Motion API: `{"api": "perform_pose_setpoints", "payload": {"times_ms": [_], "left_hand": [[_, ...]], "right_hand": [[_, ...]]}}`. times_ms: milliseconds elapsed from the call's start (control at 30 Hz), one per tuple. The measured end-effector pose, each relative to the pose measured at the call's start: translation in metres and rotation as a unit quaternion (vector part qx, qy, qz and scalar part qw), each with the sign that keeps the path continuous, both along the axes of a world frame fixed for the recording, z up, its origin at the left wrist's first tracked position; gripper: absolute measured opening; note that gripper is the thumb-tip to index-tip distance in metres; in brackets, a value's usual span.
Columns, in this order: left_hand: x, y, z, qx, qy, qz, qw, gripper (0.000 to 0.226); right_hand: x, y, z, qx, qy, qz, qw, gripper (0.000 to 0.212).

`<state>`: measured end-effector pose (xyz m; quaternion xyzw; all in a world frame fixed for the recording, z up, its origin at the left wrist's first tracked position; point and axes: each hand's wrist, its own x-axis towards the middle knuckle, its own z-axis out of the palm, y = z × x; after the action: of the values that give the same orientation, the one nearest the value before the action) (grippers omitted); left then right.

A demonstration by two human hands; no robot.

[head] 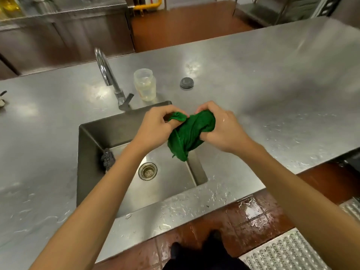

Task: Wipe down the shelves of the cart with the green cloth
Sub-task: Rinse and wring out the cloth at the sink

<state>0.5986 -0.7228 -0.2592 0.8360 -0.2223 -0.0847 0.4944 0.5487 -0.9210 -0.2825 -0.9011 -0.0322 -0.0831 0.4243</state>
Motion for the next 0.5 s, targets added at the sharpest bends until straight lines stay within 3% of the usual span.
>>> {"api": "perform_pose_setpoints", "payload": {"times_ms": [133, 233, 400, 500], "left_hand": [[-0.004, -0.038, 0.008, -0.048, 0.061, -0.011, 0.997, 0.021], [-0.014, -0.08, 0.011, -0.076, 0.09, -0.035, 0.992, 0.031], [-0.04, -0.163, 0.016, -0.101, 0.115, -0.063, 0.986, 0.027], [-0.058, -0.217, 0.02, -0.103, 0.132, -0.056, 0.984, 0.013]], "right_hand": [[-0.035, -0.046, 0.008, 0.045, 0.002, -0.048, 0.998, 0.059], [-0.064, -0.088, 0.011, 0.03, -0.01, -0.094, 0.995, 0.049], [-0.128, -0.166, 0.012, -0.035, -0.042, -0.141, 0.988, 0.038], [-0.173, -0.217, 0.014, -0.001, -0.012, -0.188, 0.982, 0.036]]}}
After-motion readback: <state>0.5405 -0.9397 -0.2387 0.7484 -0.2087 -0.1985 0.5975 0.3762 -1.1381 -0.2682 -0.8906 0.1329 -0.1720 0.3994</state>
